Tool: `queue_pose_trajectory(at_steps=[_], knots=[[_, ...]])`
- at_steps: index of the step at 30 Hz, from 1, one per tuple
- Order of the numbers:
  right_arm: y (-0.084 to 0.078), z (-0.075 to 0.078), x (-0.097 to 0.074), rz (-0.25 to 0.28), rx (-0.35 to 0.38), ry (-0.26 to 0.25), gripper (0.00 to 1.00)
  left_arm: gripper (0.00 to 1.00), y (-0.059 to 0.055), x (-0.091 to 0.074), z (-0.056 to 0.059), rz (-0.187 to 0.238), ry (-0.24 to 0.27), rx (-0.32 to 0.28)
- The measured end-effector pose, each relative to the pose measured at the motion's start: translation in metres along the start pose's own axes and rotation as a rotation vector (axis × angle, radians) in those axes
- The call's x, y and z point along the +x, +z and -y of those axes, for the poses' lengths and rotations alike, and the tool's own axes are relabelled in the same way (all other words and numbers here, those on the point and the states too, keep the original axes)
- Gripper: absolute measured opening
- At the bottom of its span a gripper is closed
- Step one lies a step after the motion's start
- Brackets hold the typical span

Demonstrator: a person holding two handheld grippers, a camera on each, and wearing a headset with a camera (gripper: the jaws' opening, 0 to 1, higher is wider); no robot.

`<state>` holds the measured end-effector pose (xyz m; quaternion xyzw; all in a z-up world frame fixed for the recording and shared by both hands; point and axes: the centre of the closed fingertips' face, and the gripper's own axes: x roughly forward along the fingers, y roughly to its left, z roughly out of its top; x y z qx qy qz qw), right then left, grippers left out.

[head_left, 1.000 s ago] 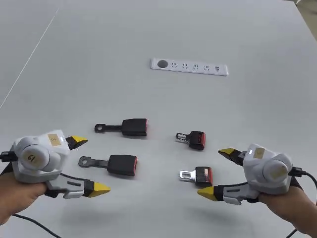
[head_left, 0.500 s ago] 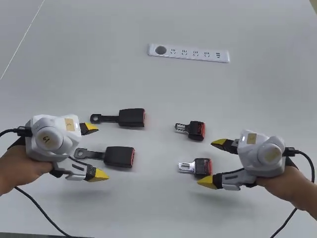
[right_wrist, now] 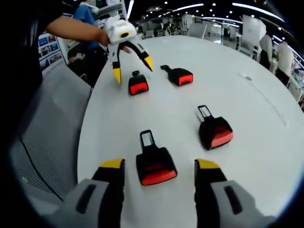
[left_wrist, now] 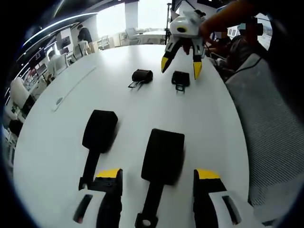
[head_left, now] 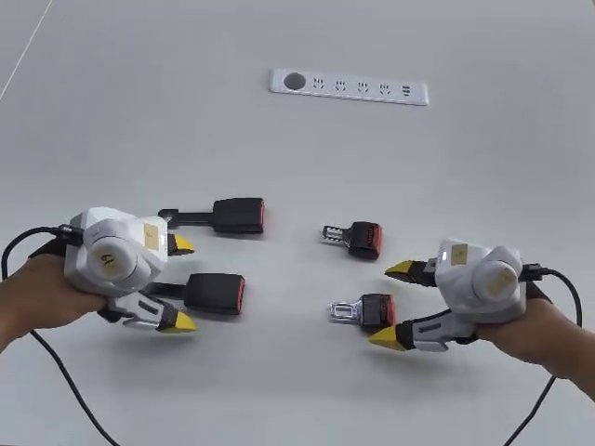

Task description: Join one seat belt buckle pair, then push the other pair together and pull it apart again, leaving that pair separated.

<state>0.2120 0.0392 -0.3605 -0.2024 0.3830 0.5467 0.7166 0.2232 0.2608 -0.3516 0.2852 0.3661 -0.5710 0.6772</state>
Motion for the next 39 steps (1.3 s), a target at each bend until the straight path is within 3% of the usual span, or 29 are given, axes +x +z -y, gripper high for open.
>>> queue_pose_trajectory(at_steps=[6,11,17,20,25,27,30,39], knots=[[0.000,-0.003,0.002,-0.008,-0.010,0.028,0.55,0.57,-0.006,0.008,0.001,-0.034,-0.023,0.053],[-0.008,-0.003,0.006,-0.062,-0.049,0.042,0.47,0.50,-0.009,0.009,0.001,-0.053,-0.028,0.084],[-0.010,-0.005,0.008,-0.081,-0.086,0.045,0.44,0.42,-0.006,0.010,0.000,-0.022,-0.037,0.091],[-0.010,-0.006,0.008,-0.091,-0.093,0.050,0.38,0.33,-0.006,0.010,0.002,-0.023,-0.056,0.115],[-0.009,-0.005,0.009,-0.118,-0.081,0.042,0.36,0.32,-0.008,0.012,0.000,-0.023,-0.050,0.134],[-0.008,-0.005,0.008,-0.156,-0.050,0.039,0.35,0.32,-0.008,0.012,0.000,-0.024,-0.053,0.132],[-0.010,-0.004,0.009,-0.184,-0.091,0.036,0.35,0.32,-0.007,0.012,0.000,-0.046,-0.059,0.143],[-0.009,-0.002,0.009,-0.219,-0.097,0.034,0.34,0.31,-0.004,0.010,0.002,-0.073,-0.062,0.137]])
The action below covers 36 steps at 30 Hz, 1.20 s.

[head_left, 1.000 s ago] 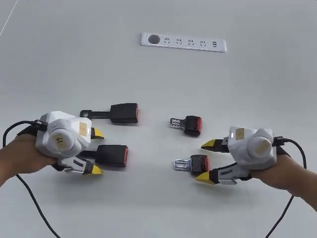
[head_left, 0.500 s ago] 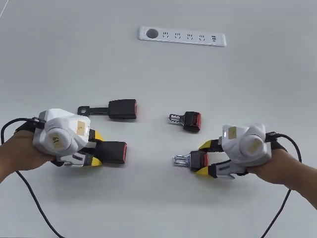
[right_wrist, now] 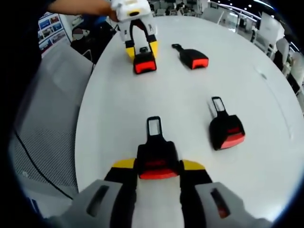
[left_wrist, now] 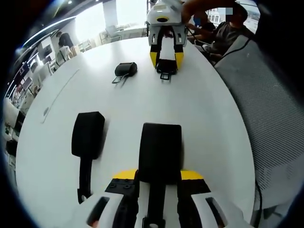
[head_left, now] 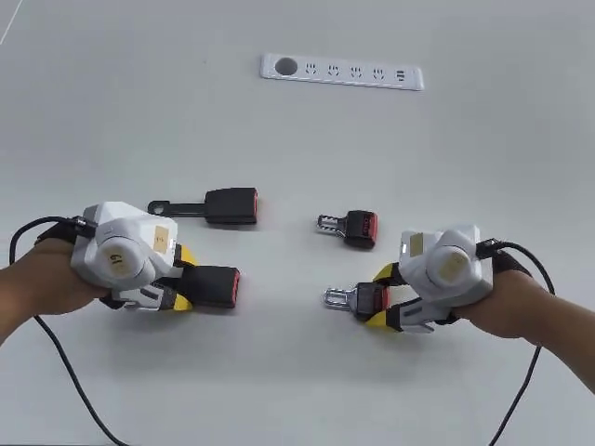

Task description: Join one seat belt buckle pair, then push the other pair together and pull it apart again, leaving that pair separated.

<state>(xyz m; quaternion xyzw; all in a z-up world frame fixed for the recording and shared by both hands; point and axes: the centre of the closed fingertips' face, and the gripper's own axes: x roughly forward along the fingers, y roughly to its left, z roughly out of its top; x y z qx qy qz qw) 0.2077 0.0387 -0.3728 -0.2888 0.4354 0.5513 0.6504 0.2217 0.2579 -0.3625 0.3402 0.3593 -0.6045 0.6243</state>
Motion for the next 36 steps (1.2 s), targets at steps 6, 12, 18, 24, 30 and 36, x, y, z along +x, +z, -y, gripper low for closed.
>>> queue_pose_trajectory(at_steps=[6,12,18,24,30,36], knots=[[0.008,-0.002,0.003,-0.004,-0.023,0.011,0.33,0.31,0.001,-0.001,0.001,-0.018,-0.002,0.005],[0.018,-0.004,0.008,-0.008,-0.036,0.018,0.33,0.31,0.000,0.000,-0.001,-0.037,0.000,-0.013],[0.028,-0.006,0.013,-0.008,-0.051,0.025,0.33,0.31,-0.005,0.004,-0.003,-0.050,-0.001,-0.013],[0.040,-0.007,0.019,0.005,-0.044,0.025,0.33,0.31,-0.010,0.008,-0.007,-0.056,-0.002,-0.012],[0.054,-0.007,0.027,0.017,-0.045,0.024,0.33,0.31,-0.013,0.010,-0.008,-0.064,-0.004,-0.013],[0.064,-0.006,0.033,0.030,-0.043,0.024,0.33,0.31,-0.014,0.011,-0.008,-0.075,-0.010,-0.009]])
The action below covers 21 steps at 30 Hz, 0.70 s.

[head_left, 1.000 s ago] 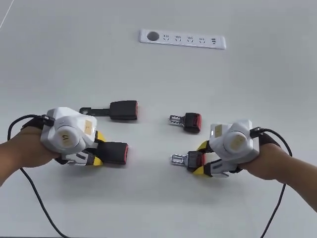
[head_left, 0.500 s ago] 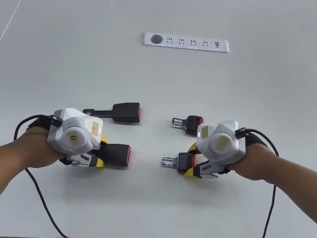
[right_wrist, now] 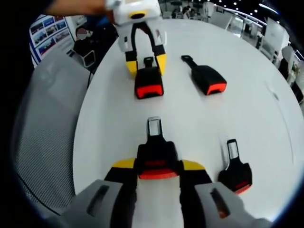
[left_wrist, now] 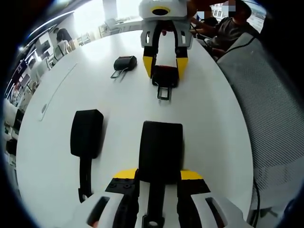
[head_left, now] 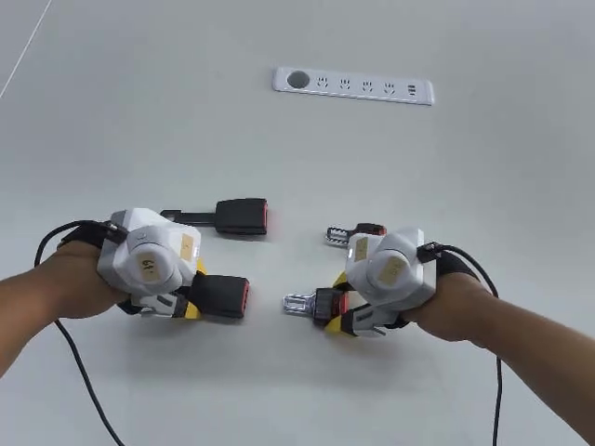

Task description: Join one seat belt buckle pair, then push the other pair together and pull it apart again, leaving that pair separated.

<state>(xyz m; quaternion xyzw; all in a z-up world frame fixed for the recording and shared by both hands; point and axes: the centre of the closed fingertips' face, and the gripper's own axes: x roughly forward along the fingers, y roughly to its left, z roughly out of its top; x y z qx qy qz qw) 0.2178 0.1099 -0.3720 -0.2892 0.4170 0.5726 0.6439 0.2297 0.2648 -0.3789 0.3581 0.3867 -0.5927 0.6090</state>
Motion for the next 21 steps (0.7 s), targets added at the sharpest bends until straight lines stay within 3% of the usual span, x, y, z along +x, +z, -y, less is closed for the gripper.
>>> queue_pose_trajectory(at_steps=[21], knots=[[0.041,-0.007,0.023,0.063,-0.003,0.008,0.33,0.31,0.000,-0.001,0.001,-0.011,-0.005,0.000]])
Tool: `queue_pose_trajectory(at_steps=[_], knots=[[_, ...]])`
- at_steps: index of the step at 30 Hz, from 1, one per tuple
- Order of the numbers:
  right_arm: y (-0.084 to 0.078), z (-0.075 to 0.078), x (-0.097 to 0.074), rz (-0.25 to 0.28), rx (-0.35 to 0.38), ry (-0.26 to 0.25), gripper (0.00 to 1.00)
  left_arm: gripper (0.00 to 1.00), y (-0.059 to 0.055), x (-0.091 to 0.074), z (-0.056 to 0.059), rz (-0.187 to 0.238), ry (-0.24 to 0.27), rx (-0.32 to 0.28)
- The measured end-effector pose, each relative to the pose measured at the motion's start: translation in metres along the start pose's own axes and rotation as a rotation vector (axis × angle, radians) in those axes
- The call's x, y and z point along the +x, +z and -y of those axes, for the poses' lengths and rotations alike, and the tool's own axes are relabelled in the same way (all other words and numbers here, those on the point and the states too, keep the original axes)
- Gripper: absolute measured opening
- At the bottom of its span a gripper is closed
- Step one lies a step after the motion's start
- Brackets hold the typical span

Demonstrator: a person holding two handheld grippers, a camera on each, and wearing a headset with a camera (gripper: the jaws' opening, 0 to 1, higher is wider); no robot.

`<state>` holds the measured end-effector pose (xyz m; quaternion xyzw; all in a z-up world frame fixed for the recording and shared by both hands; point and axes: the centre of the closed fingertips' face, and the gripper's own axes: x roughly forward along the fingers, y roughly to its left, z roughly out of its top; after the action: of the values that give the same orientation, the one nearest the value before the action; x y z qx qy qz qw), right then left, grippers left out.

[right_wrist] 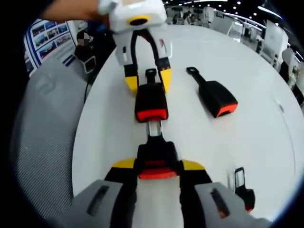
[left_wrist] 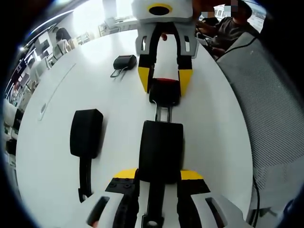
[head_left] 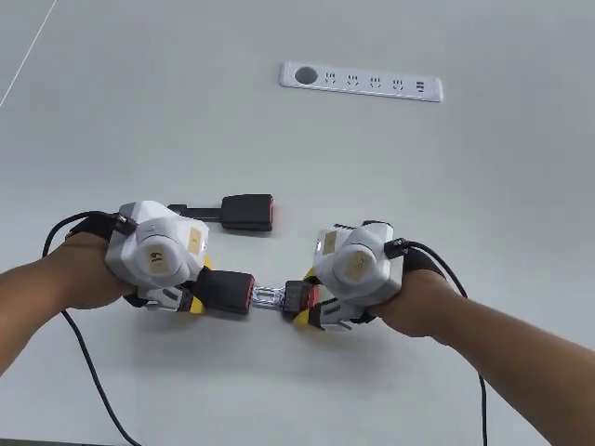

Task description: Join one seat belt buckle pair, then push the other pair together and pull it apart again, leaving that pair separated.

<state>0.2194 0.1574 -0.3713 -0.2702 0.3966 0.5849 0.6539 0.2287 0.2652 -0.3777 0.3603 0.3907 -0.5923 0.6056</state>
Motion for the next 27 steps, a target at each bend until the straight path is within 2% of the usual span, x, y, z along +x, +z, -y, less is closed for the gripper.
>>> queue_pose_trajectory(at_steps=[11,13,17,27], knots=[[0.015,-0.004,0.009,0.032,-0.005,0.008,0.33,0.31,0.002,-0.002,0.001,0.004,0.005,-0.019],[0.014,-0.003,0.009,0.025,-0.011,0.010,0.33,0.31,0.001,-0.002,0.002,0.004,0.005,-0.015],[0.013,-0.003,0.008,0.042,-0.002,0.005,0.33,0.30,0.002,-0.003,0.002,-0.001,0.006,-0.018],[0.021,-0.005,0.013,0.052,0.001,-0.002,0.32,0.30,0.002,-0.004,0.002,-0.017,-0.005,-0.002]])
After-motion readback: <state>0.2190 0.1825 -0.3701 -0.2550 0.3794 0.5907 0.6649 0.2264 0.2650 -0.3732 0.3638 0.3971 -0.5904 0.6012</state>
